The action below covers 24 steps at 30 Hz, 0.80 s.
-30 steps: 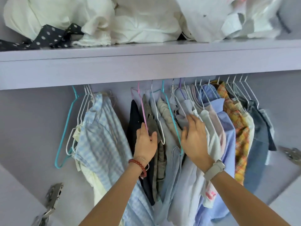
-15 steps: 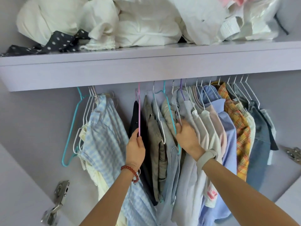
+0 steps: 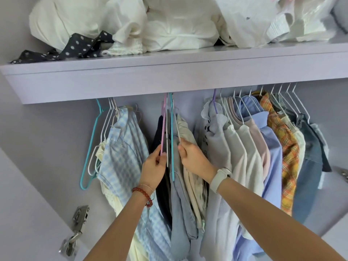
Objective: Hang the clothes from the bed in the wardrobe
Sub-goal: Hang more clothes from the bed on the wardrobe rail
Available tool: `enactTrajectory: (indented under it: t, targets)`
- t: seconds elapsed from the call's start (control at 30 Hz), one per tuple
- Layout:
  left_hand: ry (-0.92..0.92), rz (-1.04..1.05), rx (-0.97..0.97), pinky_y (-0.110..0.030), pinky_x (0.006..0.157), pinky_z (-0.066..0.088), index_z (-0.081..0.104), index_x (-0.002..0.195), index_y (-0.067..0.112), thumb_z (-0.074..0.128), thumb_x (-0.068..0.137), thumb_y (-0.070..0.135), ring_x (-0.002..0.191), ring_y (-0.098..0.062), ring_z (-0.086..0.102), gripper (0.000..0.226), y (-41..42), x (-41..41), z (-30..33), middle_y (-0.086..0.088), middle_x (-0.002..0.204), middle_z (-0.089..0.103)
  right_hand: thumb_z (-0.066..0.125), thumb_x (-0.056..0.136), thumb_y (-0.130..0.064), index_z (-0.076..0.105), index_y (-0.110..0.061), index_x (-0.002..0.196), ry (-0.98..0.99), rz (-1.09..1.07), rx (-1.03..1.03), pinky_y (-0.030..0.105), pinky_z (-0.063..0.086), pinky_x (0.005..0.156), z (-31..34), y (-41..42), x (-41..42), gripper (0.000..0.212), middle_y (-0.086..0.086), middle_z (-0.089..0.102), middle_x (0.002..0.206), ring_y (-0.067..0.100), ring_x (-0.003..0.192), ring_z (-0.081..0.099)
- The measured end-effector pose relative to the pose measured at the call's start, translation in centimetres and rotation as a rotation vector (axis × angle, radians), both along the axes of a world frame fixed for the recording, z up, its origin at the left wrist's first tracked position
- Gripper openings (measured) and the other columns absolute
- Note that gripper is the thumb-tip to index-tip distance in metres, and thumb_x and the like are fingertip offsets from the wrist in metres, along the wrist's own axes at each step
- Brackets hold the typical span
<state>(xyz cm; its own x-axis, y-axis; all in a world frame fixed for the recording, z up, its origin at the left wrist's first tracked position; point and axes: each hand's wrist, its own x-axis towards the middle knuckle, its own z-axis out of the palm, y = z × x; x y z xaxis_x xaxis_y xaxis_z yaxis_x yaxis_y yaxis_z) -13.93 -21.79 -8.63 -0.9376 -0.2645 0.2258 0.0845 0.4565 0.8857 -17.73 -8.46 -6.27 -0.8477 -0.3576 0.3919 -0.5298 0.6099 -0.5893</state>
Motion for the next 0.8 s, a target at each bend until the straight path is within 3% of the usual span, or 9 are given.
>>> enactTrajectory:
  t: [0.13, 0.27, 0.37, 0.47, 0.57, 0.63, 0.73, 0.8]
  targets:
    - [0.003, 0.0, -0.131, -0.031, 0.072, 0.05, 0.041, 0.135, 0.024, 0.05, 0.089, 0.043, 0.07, -0.008, 0.053, 0.051, 1.1, 0.0, 0.2, 0.005, 0.096, 0.043, 0.031, 0.099, -0.021, 0.034, -0.006, 0.138, -0.044, -0.074, 0.065, 0.044, 0.043, 0.088, -0.7, 1.1, 0.1, 0.042, 0.021, 0.054, 0.11, 0.035, 0.099, 0.055]
    - [-0.001, -0.021, -0.117, -0.021, 0.083, 0.039, 0.036, 0.138, 0.017, 0.056, 0.089, 0.03, 0.089, -0.01, 0.054, 0.055, 2.4, 0.2, 0.3, 0.003, 0.112, 0.034, 0.038, 0.097, -0.017, 0.041, -0.009, 0.135, 0.031, -0.054, 0.025, 0.032, 0.039, 0.096, -1.5, 3.2, 1.5, 0.039, 0.013, 0.05, 0.115, 0.025, 0.107, 0.05]
    - [0.056, 0.075, -0.176, -0.033, 0.104, 0.032, 0.031, 0.141, 0.011, 0.056, 0.088, 0.024, 0.123, -0.023, 0.038, 0.059, 3.3, 0.2, 0.9, -0.008, 0.133, 0.033, 0.042, 0.093, -0.015, 0.05, -0.01, 0.128, 0.139, -0.171, -0.077, 0.032, 0.046, 0.087, -1.5, 5.9, 3.1, 0.037, 0.007, 0.05, 0.117, 0.021, 0.102, 0.053]
    - [0.259, 0.123, -0.21, -0.04, 0.107, 0.028, 0.04, 0.135, 0.01, 0.057, 0.086, 0.016, 0.127, -0.025, 0.033, 0.052, 5.1, 0.2, 2.5, -0.011, 0.135, 0.037, 0.04, 0.086, -0.01, 0.058, -0.004, 0.118, 0.266, -0.297, -0.147, 0.032, 0.046, 0.084, -0.9, 9.1, 4.0, 0.036, 0.011, 0.055, 0.11, 0.025, 0.093, 0.055]
    - [0.384, 0.008, -0.191, -0.022, 0.107, 0.024, 0.045, 0.13, 0.007, 0.055, 0.087, 0.01, 0.126, -0.021, 0.036, 0.045, 8.4, 0.5, 3.9, -0.009, 0.133, 0.04, 0.041, 0.081, -0.002, 0.062, -0.001, 0.106, 0.39, -0.472, -0.123, 0.028, 0.038, 0.086, -0.5, 12.9, 4.1, 0.032, 0.016, 0.059, 0.101, 0.028, 0.094, 0.053]
    - [0.403, -0.119, -0.154, -0.013, 0.105, 0.024, 0.044, 0.13, 0.007, 0.053, 0.088, 0.008, 0.124, -0.019, 0.04, 0.043, 10.9, 0.5, 4.4, -0.008, 0.133, 0.041, 0.036, 0.081, -0.009, 0.063, 0.0, 0.102, 0.405, -0.566, -0.103, 0.034, 0.037, 0.087, -0.3, 15.5, 3.7, 0.035, 0.018, 0.059, 0.101, 0.033, 0.095, 0.053]
    - [0.324, -0.207, -0.124, -0.033, 0.108, 0.031, 0.038, 0.135, 0.007, 0.051, 0.09, 0.01, 0.125, -0.022, 0.041, 0.046, 14.5, -0.9, 4.2, -0.006, 0.136, 0.039, 0.037, 0.081, -0.01, 0.061, 0.003, 0.106, 0.369, -0.691, -0.104, 0.042, 0.038, 0.087, -0.6, 19.3, 2.6, 0.037, 0.021, 0.058, 0.108, 0.039, 0.1, 0.051]
    - [0.256, -0.179, -0.123, -0.034, 0.112, 0.024, 0.031, 0.139, 0.001, 0.049, 0.091, 0.011, 0.133, -0.023, 0.032, 0.051, 16.7, -2.3, 3.6, -0.012, 0.143, 0.033, 0.042, 0.083, -0.004, 0.057, 0.004, 0.113, 0.309, -0.726, -0.098, 0.043, 0.036, 0.089, -0.9, 21.6, 1.7, 0.034, 0.023, 0.055, 0.115, 0.041, 0.105, 0.047]
